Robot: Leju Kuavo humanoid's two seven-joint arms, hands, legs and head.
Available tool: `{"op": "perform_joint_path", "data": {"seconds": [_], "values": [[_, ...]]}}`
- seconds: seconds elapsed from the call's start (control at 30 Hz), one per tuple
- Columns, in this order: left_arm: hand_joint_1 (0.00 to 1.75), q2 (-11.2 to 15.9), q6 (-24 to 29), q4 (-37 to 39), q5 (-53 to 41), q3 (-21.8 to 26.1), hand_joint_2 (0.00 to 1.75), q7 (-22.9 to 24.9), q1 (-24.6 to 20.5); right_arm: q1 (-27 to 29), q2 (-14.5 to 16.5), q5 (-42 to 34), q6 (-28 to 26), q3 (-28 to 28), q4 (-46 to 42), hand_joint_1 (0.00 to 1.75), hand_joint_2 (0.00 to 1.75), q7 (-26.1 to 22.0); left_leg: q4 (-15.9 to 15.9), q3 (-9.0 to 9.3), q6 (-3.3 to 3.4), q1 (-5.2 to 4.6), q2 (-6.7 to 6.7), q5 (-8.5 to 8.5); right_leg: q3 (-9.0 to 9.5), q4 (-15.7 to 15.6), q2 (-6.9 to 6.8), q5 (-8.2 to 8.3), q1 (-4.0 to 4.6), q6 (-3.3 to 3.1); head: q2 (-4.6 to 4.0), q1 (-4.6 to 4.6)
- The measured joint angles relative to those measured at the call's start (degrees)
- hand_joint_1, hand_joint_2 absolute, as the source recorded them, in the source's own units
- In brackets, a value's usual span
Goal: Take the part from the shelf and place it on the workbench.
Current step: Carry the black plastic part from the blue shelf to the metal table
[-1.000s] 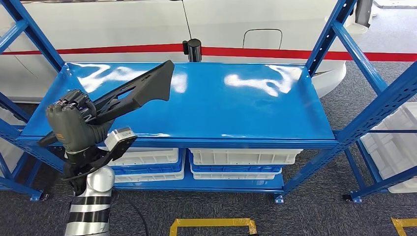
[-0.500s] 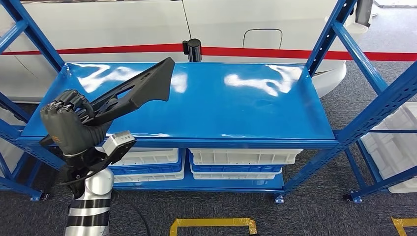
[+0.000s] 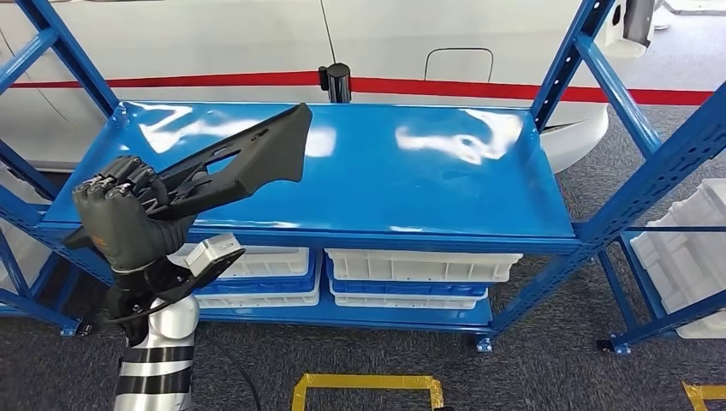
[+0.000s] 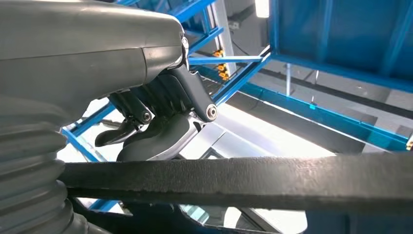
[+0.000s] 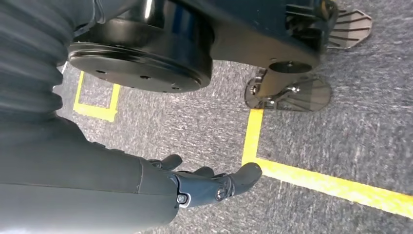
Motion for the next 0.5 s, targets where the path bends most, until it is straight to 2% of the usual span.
{"op": "perform_joint_path", "data": {"seconds": [0.03, 0.07, 0.1, 0.13, 0.2, 0.23, 0.27, 0.3, 0.33, 0.37, 0.4, 0.43, 0.5], "values": [[1.75, 0.0, 0.0, -0.1, 0.2, 0.1, 1.75, -0.2, 0.0, 0.0, 0.0, 0.0, 0.0, 0.0, 0.0, 0.0, 1.75, 0.0, 0.3, -0.3, -0.32, 0.1, -0.06, -0.16, -0.26, 0.0, -0.08, 0.12, -0.11, -0.34, 0.0, -0.08], [1.75, 0.0, 0.0, -0.2, 0.4, 0.1, 1.75, -0.3, 0.0, -0.1, 0.0, 0.0, 0.0, 0.0, 0.0, 0.0, 1.75, 0.0, 1.1, -0.69, -0.67, 0.19, 0.0, -1.03, -0.55, 0.1, -0.19, 0.38, -0.21, -0.79, 0.0, -0.25], [1.75, 0.0, 0.0, -0.3, 0.6, 0.2, 1.75, -0.6, 0.0, -0.1, 0.1, 0.0, 0.0, 0.0, 0.0, 0.0, 1.75, 0.0, 2.9, -1.38, -1.02, 0.31, 0.11, -2.72, -0.87, 0.0, -0.35, 0.7, -0.32, -1.34, 0.0, -0.42], [1.75, 0.0, 0.0, -0.4, 0.7, 0.2, 1.75, -0.9, 0.0, -0.1, 0.1, 0.0, 0.0, 0.0, 0.0, 0.0, 1.75, 0.0, 5.9, -2.39, -1.35, 0.47, 0.27, -5.15, -1.21, 0.0, -0.51, 1.01, -0.29, -1.84, 0.0, -0.57], [1.75, 0.0, 0.0, -0.6, 0.8, 0.3, 1.75, -1.6, 0.1, -0.1, 0.0, 0.0, 0.0, 0.0, 0.0, 0.0, 1.75, 0.0, 13.5, -4.54, -1.85, 0.77, 0.5, -9.74, -2.0, 0.1, -0.82, 1.58, -0.07, -2.49, 0.0, -0.78], [1.75, 0.0, 0.0, -0.6, 0.8, 0.4, 1.75, -1.9, 0.1, -0.1, 0.0, 0.0, 0.0, 0.0, 0.0, 0.0, 1.75, 0.0, 16.0, -4.94, -1.96, 0.9, 0.57, -10.77, -2.4, 0.1, -0.96, 1.85, 0.02, -2.6, 0.0, -0.76], [1.75, 0.0, 0.0, -0.6, 0.9, 0.5, 1.75, -2.1, 0.1, -0.1, 0.0, 0.0, 0.0, 0.0, 0.0, 0.0, 1.75, 0.0, 16.4, -4.32, -1.98, 1.02, 0.64, -10.67, -2.77, 0.2, -1.06, 2.11, 0.06, -2.59, 0.0, -0.79], [1.75, -0.1, 0.0, -0.6, 0.9, 0.6, 1.75, -2.4, 0.1, -0.1, 0.0, 0.0, 0.0, 0.0, 0.0, 0.0, 1.75, 0.0, 14.6, -2.53, -1.94, 1.12, 0.69, -9.64, -3.09, 0.3, -1.11, 2.33, 0.08, -2.48, 0.0, -0.78], [1.75, -0.1, 0.0, -0.7, 1.0, 0.7, 1.75, -2.7, 0.1, -0.1, 0.0, 0.0, 0.0, 0.0, 0.0, 0.0, 1.75, 0.0, 11.0, 0.21, -1.87, 1.24, 0.74, -8.24, -3.32, 0.4, -1.14, 2.49, 0.08, -2.33, 0.0, -0.8], [1.75, -0.2, 0.0, -0.8, 1.0, 0.7, 1.75, -2.9, 0.1, -0.2, 0.0, 0.0, 0.0, 0.0, 0.0, 0.0, 1.75, 0.0, 6.8, 3.07, -1.83, 1.29, 0.78, -7.48, -3.53, 0.5, -1.14, 2.68, 0.13, -2.1, 0.0, -0.8], [1.75, -0.3, 0.0, -0.9, 1.0, 0.8, 1.75, -3.1, 0.0, -0.2, 0.0, 0.0, 0.0, 0.0, 0.0, 0.0, 1.75, 0.0, 3.5, 5.18, -1.69, 1.2, 0.76, -6.92, -3.69, 0.6, -1.14, 2.89, 0.18, -1.77, 0.0, -0.76], [1.75, -0.4, 0.0, -1.0, 1.0, 0.9, 1.75, -3.3, 0.0, -0.3, 0.0, 0.0, 0.0, 0.0, 0.0, 0.0, 1.75, 0.0, 1.5, 6.3, -1.54, 1.04, 0.74, -6.84, -3.82, 0.6, -1.15, 3.13, 0.24, -1.4, 0.0, -0.75], [1.75, -0.5, 0.0, -1.2, 1.0, 1.0, 1.75, -3.6, -0.1, -0.3, 0.0, 0.0, 0.0, 0.0, 0.0, 0.0, 1.75, 0.0, 0.9, 6.16, -0.97, 0.55, 0.64, -6.58, -4.04, 0.5, -1.15, 3.76, 0.2, -0.48, 0.0, -0.73]]}}
